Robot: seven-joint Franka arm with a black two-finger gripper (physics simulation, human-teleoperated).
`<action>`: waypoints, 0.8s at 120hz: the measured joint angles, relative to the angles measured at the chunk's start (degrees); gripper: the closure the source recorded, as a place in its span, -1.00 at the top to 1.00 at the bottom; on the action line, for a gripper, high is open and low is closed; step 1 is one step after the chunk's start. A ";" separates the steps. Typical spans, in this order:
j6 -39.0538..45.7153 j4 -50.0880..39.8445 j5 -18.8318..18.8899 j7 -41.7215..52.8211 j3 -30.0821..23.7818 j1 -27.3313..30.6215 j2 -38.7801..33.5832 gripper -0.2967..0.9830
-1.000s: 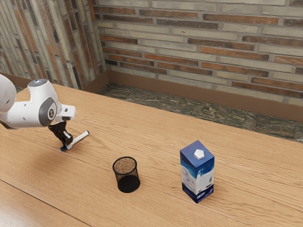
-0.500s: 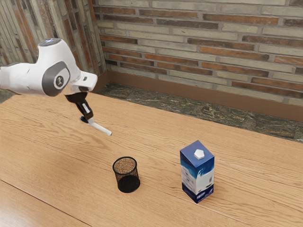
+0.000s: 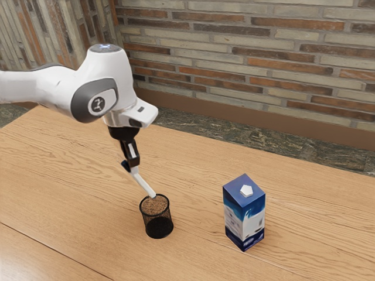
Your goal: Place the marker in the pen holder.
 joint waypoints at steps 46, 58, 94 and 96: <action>-2.21 0.38 0.13 -3.78 -1.00 0.71 3.38 -0.56; -2.24 1.30 0.32 -4.40 -0.99 0.61 5.13 -0.52; -5.93 8.78 -0.94 -6.41 2.00 -2.77 4.44 0.25; -7.88 12.04 -2.09 -7.04 3.53 -4.16 4.05 0.28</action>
